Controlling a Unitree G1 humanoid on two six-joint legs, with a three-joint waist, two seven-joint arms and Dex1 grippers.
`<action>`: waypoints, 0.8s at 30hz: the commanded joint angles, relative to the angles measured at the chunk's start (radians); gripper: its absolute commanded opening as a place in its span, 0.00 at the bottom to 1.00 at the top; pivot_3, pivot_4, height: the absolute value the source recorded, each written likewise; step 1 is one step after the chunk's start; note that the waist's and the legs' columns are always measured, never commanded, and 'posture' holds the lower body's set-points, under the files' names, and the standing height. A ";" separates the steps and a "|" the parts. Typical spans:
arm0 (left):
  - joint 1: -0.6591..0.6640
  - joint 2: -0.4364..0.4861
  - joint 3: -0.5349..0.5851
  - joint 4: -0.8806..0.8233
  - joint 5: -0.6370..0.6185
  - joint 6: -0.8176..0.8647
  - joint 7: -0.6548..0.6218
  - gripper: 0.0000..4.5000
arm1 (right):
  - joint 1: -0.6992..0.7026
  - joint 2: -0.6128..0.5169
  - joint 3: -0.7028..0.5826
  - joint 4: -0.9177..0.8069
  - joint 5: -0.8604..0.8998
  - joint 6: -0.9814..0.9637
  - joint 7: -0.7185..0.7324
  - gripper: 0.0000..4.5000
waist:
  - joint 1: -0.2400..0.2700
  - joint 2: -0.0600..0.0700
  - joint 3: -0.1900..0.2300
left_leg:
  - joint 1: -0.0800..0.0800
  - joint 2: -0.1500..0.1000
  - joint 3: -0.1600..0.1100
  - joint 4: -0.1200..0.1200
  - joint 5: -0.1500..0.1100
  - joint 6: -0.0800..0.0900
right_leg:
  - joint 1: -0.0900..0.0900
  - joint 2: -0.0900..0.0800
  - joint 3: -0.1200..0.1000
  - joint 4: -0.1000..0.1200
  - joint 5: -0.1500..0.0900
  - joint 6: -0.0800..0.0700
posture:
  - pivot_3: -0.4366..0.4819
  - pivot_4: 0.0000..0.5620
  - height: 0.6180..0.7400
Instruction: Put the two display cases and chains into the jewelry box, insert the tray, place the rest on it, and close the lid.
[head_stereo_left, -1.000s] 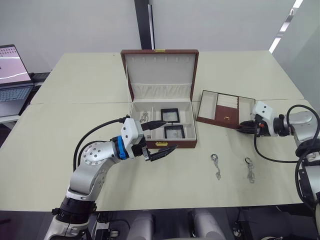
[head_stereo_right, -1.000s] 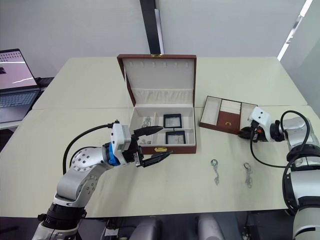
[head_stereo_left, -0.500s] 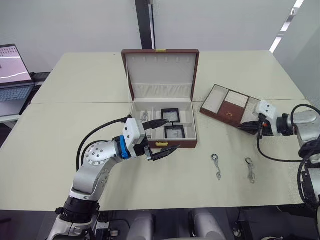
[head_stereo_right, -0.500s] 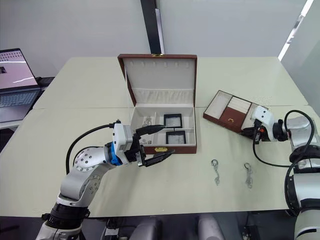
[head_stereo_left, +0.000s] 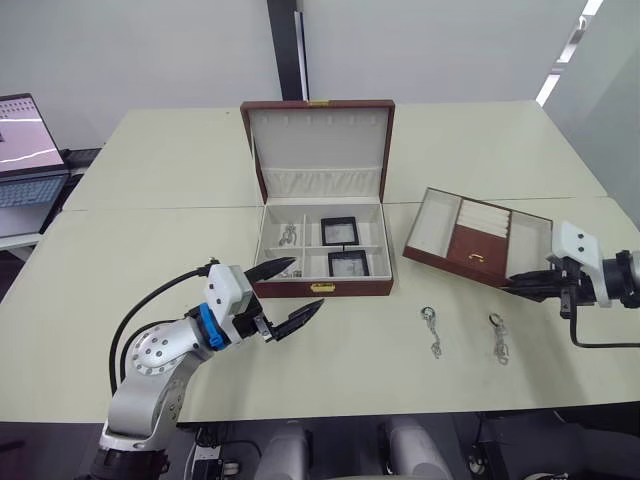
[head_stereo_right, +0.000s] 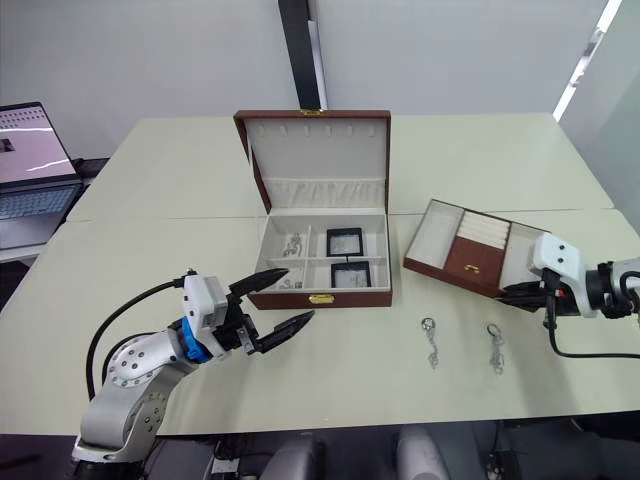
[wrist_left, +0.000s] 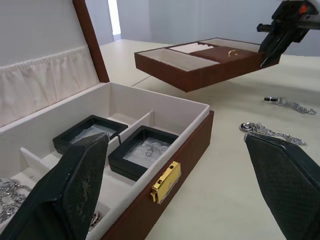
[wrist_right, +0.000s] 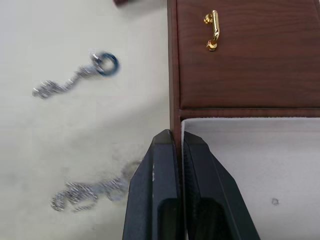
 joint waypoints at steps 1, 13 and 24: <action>0.050 -0.003 0.046 -0.065 -0.025 -0.013 0.032 1.00 | -0.026 -0.015 -0.018 -0.141 0.076 0.082 -0.019 0.00 | 0.003 0.000 0.000 | 0.000 0.000 -0.001 0.000 0.000 0.000 | 0.000 0.000 -0.001 0.000 0.000 0.000 | 0.48 0.27 1.00; 0.272 -0.046 0.142 -0.166 -0.030 -0.046 0.143 1.00 | -0.280 0.113 0.242 -0.213 0.051 0.175 -0.079 0.00 | 0.005 -0.001 0.001 | -0.003 0.000 -0.002 0.000 0.000 0.000 | -0.002 -0.001 -0.002 -0.001 0.000 0.000 | 0.48 0.27 1.00; 0.378 -0.103 0.173 -0.226 -0.017 -0.067 0.224 1.00 | -0.515 0.334 0.489 -0.091 -0.071 0.200 -0.149 0.00 | 0.003 -0.002 0.001 | -0.003 0.000 -0.002 0.000 0.000 0.000 | -0.002 -0.001 -0.002 -0.001 0.000 0.000 | 0.48 0.27 1.00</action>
